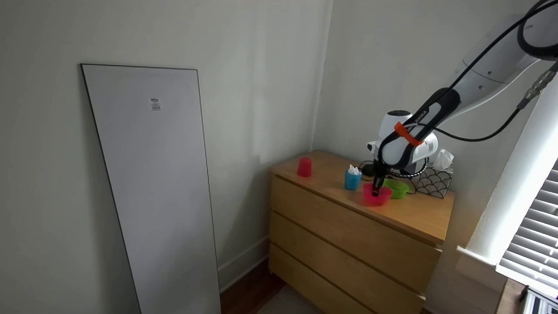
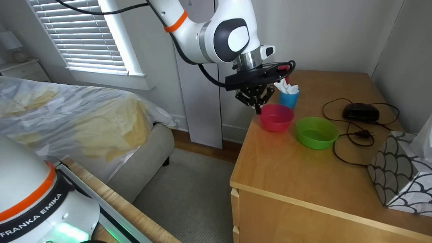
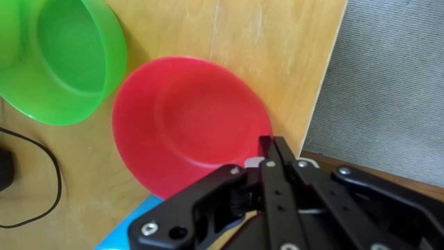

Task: Unstack the two bowls on the counter.

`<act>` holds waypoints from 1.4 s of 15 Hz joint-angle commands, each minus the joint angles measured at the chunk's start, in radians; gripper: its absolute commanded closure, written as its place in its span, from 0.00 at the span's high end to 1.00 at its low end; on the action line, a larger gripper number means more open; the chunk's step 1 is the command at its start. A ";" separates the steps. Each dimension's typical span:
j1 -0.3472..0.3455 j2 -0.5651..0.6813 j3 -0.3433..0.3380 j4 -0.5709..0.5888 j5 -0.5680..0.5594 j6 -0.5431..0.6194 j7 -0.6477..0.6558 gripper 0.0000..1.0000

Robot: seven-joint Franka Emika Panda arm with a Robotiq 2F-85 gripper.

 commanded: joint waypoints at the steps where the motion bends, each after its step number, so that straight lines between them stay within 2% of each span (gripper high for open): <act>1: 0.007 0.034 -0.020 0.012 -0.035 0.025 0.026 0.10; 2: -0.001 0.027 -0.009 0.008 -0.022 0.013 0.016 0.29; 4: -0.008 -0.027 0.017 -0.020 0.008 -0.021 0.004 0.42; 7: 0.016 -0.140 0.006 -0.068 0.003 -0.124 0.034 0.65; 11: 0.004 -0.280 -0.004 -0.088 0.121 -0.327 0.091 0.95; 12: -0.002 -0.311 -0.012 -0.090 0.158 -0.368 0.091 0.99; 14: -0.009 -0.376 -0.033 -0.094 0.242 -0.425 0.089 1.00; 16: -0.013 -0.439 -0.068 -0.099 0.279 -0.449 0.123 1.00; 18: -0.019 -0.493 -0.101 -0.106 0.293 -0.454 0.174 1.00; 21: -0.038 -0.552 -0.138 -0.111 0.245 -0.456 0.310 1.00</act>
